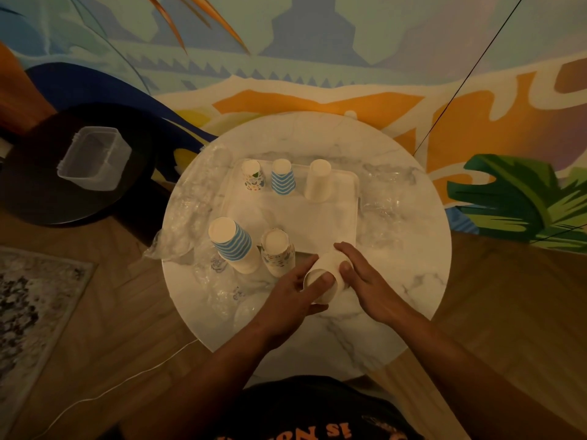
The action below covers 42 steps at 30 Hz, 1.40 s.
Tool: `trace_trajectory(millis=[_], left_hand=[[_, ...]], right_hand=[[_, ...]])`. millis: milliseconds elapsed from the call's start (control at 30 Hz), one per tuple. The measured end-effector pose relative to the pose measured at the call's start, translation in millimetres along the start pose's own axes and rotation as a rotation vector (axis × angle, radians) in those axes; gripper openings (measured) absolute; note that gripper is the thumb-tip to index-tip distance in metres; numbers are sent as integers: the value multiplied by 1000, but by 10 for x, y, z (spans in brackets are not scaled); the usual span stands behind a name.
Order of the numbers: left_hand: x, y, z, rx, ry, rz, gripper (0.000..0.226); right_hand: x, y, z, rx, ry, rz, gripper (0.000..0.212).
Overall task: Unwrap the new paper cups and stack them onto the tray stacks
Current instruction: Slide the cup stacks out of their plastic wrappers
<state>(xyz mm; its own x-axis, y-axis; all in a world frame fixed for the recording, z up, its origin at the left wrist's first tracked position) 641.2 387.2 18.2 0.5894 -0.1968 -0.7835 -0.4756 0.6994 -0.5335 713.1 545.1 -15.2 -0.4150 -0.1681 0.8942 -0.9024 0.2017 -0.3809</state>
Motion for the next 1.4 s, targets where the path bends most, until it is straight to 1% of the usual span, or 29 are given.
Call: trace_trajectory(millis=[67, 100, 167, 233, 333, 467, 500, 567, 600, 633, 733, 767, 800, 833, 900, 933, 1000, 1067, 1167, 1233, 1300, 1333, 1400], left_hand=[[-3, 20, 7, -16, 8, -33, 75], [-6, 35, 2, -23, 13, -56, 69], [-17, 57, -11, -21, -3, -107, 53], [-18, 72, -16, -28, -50, -155, 45], [18, 128, -1, -65, -54, -179, 48], [35, 217, 25, -103, -14, -201, 53], [23, 242, 34, -99, 1, -205, 52], [-17, 288, 62, -89, 25, -205, 52], [-41, 310, 75, -87, 36, -206, 54], [-66, 329, 91, -86, 45, -209, 55], [-133, 378, 119, -87, 66, -225, 58], [-147, 394, 119, -87, 74, -219, 57], [-162, 405, 114, -84, 81, -207, 53], [-176, 414, 111, -76, 91, -192, 48], [-185, 421, 106, -60, 126, -169, 37], [-185, 424, 100, -58, 147, -160, 36], [-182, 434, 100, -53, 177, -145, 35], [-187, 434, 111, -42, 185, -136, 26], [-195, 427, 112, -36, 186, -129, 11], [-191, 419, 118, -19, 182, -123, 12], [-184, 410, 117, -4, 188, -129, 20], [-179, 402, 114, -5, 192, -134, 27], [-176, 374, 87, -24, 211, -151, 53]], right_hand=[[20, 3, -4, 38, 9, 13, 104], [23, 6, -14, 56, 14, 26, 104], [-7, 14, -22, 82, 33, 61, 94], [-96, 27, -12, 82, 56, 97, 84], [-249, 63, 14, 74, 91, 141, 85], [-303, 101, 62, 70, 182, 188, 60], [-304, 105, 64, 67, 228, 198, 61], [-309, 121, 43, 52, 323, 209, 76], [-325, 141, 22, 46, 346, 205, 80], [-328, 161, -4, 41, 353, 195, 78], [-205, 167, -97, 5, 302, 164, 48], [-151, 162, -129, -13, 277, 144, 42], [-82, 149, -154, -25, 252, 118, 40], [-10, 136, -171, -29, 229, 88, 44], [102, 124, -180, -21, 196, 37, 58], [131, 124, -175, -14, 184, 21, 62], [145, 134, -169, -15, 181, -4, 64], [128, 139, -183, -26, 183, -17, 60], [102, 134, -190, -44, 186, -25, 43], [101, 128, -189, -56, 197, -23, 43], [109, 132, -186, -49, 183, -30, 40], [124, 130, -186, -45, 167, -35, 39], [138, 126, -209, -62, 148, -48, 48]])
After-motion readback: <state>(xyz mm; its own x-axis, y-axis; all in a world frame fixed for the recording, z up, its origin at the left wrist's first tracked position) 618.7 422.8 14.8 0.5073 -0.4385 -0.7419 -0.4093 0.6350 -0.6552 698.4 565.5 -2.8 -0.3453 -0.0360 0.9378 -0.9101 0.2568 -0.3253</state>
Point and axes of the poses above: each hand's wrist, its own y-axis towards the middle knuckle, its own z-axis out of the palm, x = y × z, the point moved 3 cm from there along y, towards the middle knuckle, and after that the axes turned 5 degrees about x, right-handed, at the moved point
